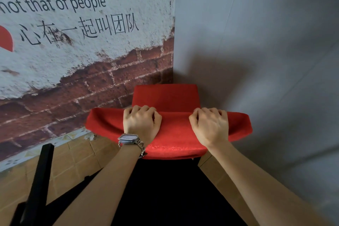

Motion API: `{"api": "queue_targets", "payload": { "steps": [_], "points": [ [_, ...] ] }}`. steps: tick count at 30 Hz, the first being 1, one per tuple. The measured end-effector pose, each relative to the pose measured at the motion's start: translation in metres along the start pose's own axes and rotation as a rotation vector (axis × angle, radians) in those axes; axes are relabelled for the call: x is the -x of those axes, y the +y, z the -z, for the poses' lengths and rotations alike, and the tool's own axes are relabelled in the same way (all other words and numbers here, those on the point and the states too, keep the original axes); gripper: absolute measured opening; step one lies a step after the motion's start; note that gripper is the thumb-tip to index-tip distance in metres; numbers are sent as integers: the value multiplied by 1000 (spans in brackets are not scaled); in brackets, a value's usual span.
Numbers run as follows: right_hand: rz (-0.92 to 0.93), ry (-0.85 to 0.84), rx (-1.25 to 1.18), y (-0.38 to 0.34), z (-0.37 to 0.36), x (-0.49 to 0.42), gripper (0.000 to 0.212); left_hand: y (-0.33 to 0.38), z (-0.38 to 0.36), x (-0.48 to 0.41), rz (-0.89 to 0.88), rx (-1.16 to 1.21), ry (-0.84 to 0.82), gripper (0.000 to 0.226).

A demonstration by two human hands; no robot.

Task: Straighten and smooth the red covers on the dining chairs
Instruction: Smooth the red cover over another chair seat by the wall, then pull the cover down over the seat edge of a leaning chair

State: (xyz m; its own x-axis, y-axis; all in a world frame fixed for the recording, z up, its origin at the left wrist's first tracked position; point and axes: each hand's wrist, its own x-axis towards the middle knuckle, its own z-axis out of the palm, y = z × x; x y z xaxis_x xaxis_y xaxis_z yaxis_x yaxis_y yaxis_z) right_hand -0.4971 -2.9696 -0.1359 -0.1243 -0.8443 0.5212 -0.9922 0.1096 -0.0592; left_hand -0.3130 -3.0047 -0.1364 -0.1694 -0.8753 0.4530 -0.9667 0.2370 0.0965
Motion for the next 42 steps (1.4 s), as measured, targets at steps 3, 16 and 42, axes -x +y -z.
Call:
{"api": "queue_targets", "payload": {
  "steps": [3,16,42],
  "points": [
    [6,-114,34,-3,10,0,40,3,9,2,9,-11,-19,38],
    [-152,-411,-513,-30,106,35,25,5,133,69,369,395,-403,52],
    [669,-700,-389,-128,208,207,30,-59,289,375,1037,26,-302,27]
  ]
}}
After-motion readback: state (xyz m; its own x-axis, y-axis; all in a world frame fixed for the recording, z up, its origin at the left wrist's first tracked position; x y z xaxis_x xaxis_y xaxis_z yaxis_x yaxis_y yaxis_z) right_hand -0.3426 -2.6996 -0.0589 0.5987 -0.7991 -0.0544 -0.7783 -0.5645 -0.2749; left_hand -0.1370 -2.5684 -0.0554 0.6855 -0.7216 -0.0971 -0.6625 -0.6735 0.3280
